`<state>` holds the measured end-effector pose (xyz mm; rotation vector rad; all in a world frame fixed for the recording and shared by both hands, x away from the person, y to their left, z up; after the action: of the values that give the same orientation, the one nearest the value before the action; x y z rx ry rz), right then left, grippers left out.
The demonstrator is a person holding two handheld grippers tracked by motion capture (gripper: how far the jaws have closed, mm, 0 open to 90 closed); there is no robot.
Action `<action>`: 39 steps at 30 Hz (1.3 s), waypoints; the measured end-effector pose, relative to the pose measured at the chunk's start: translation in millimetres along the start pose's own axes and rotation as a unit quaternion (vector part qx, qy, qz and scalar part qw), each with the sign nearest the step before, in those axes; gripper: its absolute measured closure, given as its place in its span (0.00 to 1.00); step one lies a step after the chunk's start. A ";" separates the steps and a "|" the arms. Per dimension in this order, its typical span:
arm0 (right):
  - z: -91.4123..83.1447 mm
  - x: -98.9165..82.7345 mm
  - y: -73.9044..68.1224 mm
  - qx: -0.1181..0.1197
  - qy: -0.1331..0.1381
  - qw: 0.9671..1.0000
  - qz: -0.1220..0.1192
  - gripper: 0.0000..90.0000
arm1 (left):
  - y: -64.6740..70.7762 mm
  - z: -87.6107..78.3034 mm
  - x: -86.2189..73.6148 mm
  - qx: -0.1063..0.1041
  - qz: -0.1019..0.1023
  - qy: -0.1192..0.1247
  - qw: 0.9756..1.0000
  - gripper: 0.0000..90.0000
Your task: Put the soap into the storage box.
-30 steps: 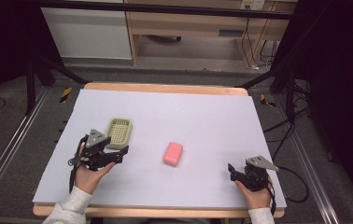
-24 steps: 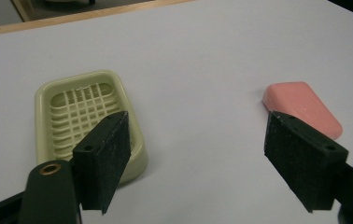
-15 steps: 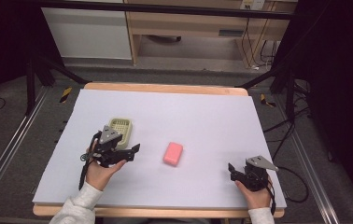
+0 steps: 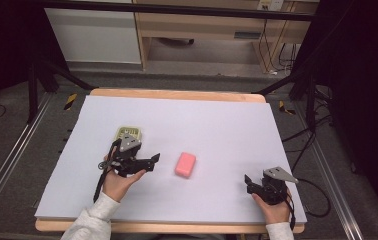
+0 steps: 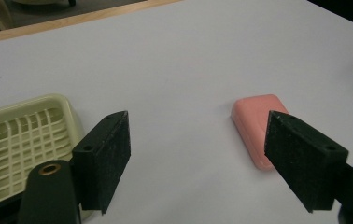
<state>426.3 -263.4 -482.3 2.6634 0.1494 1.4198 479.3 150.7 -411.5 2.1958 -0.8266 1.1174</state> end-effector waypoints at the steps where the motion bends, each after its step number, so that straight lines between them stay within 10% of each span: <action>1: 0.0 0.0 0.0 0.000 0.000 1.000 0.000 0.32 | 0.0 0.0 0.0 0.000 0.000 0.000 1.000 0.25; 39: 0.8 -0.3 -0.5 0.003 0.001 1.000 -0.001 0.33 | 37.3 66.7 10.1 -0.036 0.020 -0.043 0.998 0.24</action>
<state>426.7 -263.0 -483.1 2.6664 0.1552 1.4228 491.1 76.9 -430.5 2.1889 -0.9365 1.0008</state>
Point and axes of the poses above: each handheld gripper's, and its own axes: z roughly forward along the jaws, x roughly out of its top, y roughly to its right, the point moved 1 cm from there along z, roughly forward along the jaws, and after that the axes turned 15 degrees about -x, right-handed, at the moved point
